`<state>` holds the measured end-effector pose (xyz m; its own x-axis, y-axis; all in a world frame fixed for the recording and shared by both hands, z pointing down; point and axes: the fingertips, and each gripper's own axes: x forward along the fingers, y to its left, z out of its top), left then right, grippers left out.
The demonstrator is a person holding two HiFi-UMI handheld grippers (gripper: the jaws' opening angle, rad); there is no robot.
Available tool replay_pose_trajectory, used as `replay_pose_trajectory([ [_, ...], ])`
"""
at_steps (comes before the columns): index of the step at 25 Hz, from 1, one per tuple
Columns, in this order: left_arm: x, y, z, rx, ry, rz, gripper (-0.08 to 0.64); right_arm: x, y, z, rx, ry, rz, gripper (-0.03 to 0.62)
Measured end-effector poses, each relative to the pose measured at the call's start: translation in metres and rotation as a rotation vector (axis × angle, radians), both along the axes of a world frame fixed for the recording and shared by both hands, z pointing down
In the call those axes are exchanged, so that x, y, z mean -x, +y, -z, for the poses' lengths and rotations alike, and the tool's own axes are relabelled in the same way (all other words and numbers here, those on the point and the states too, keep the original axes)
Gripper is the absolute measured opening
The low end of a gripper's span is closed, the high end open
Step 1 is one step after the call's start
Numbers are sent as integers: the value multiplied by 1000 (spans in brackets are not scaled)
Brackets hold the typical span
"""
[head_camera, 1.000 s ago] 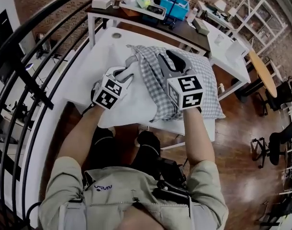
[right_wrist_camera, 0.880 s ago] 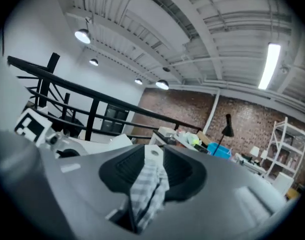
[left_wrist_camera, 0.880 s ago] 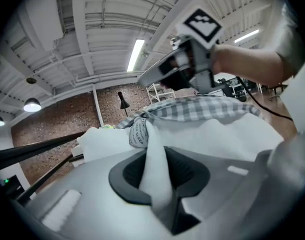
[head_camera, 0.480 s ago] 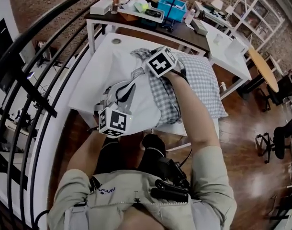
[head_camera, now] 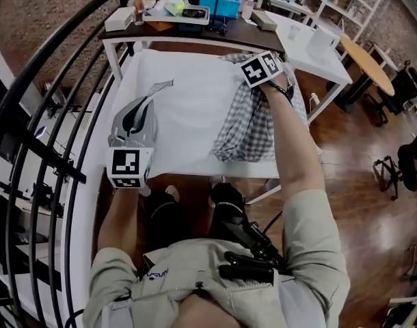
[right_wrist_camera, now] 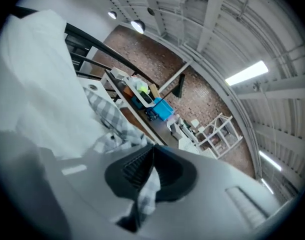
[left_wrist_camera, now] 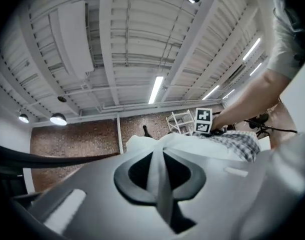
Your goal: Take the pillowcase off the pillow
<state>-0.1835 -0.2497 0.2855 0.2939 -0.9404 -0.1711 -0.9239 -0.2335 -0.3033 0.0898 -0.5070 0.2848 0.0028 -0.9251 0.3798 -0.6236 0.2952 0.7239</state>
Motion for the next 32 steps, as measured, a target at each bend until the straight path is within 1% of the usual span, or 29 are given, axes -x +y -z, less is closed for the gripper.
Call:
replay_pose_trajectory([
  [2, 5, -23, -28, 86, 19, 16, 14, -4, 2, -17, -3, -13, 9, 11],
  [3, 6, -32, -38, 110, 17, 26, 14, -1, 4, -24, -7, -24, 30, 11],
  [7, 4, -58, -58, 175, -29, 38, 23, 9, 15, -27, -46, -87, 99, 21],
  [9, 3, -65, -61, 208, -54, 38, 59, 9, 27, -17, -70, -149, 118, 43],
  [11, 4, -64, -55, 206, -65, 43, 107, 9, 49, -5, -100, -248, 140, 80],
  [14, -6, -40, -34, 182, -73, 17, 165, 9, 102, 7, -139, -416, 193, 101],
  [17, -36, 5, -13, 130, -104, -53, 184, 3, 169, 3, -165, -530, 237, 109],
  [19, -62, 33, -12, 108, -145, -113, 186, 2, 212, -6, -170, -592, 251, 109],
  [20, -76, 43, -17, 112, -175, -145, 196, 2, 230, -11, -171, -623, 253, 109],
  [22, -99, 53, -37, 145, -236, -198, 232, 5, 258, -21, -167, -677, 251, 109],
  [24, -114, 54, -61, 200, -267, -234, 260, 16, 278, -36, -138, -697, 264, 109],
  [26, -122, 50, -86, 263, -282, -253, 275, 37, 295, -57, -79, -689, 297, 109],
  [28, -124, 41, -110, 326, -292, -240, 281, 61, 301, -81, -4, -673, 323, 113],
  [29, -123, 34, -120, 348, -296, -224, 281, 71, 300, -94, 32, -658, 324, 129],
  [30, -121, 28, -128, 362, -302, -205, 267, 78, 296, -108, 58, -633, 315, 145],
  [32, -119, 20, -135, 370, -312, -178, 182, 83, 282, -128, 65, -554, 274, 176],
])
